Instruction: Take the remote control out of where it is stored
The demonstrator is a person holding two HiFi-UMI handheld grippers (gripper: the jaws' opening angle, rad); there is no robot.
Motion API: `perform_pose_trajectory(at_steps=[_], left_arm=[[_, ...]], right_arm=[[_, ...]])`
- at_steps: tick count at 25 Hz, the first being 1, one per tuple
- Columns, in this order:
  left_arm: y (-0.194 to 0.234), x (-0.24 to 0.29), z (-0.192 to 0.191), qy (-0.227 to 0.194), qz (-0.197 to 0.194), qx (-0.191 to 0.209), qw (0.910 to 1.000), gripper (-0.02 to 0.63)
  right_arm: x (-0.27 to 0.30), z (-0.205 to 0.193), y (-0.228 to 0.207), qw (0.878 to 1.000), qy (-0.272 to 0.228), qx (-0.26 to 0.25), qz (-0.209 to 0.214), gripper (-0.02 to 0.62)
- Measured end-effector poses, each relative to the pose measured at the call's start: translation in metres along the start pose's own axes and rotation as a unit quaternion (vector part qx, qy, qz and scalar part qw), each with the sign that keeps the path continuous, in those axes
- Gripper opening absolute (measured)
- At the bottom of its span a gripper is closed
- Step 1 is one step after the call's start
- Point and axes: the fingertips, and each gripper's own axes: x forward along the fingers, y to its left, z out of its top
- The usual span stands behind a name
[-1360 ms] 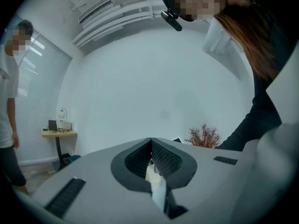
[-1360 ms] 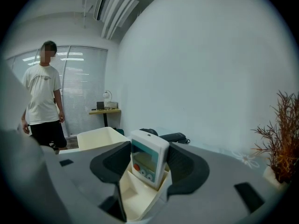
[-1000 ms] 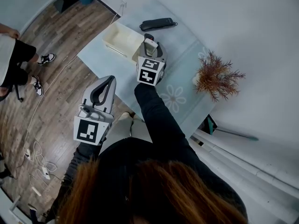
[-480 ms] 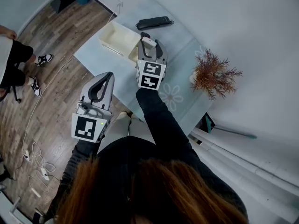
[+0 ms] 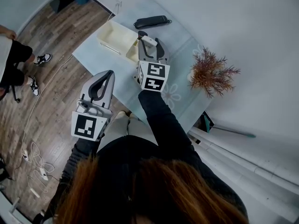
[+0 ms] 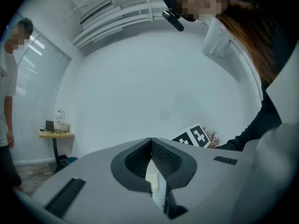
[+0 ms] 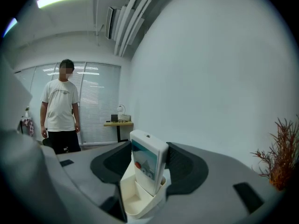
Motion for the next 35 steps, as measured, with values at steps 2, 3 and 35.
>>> perform_pose_trajectory(at_steps=[2,3,35], left_arm=[[-0.002,0.000,0.002,-0.007,0.000,0.000,1.0000,0.009],[-0.003,-0.001,0.003,-0.009,-0.001,0.000,1.0000,0.009],[-0.025,-0.007,0.011,-0.024,-0.005,0.009,0.9997,0.009]], right_arm=[[-0.004,0.003,0.001,1.000,-0.002,0.001,0.006,0.241],[-0.006,0.005,0.001,1.000,-0.003,0.002,0.008,0.241],[-0.113,0.053,0.021,0.993,-0.064,-0.020,0.095,0.236]])
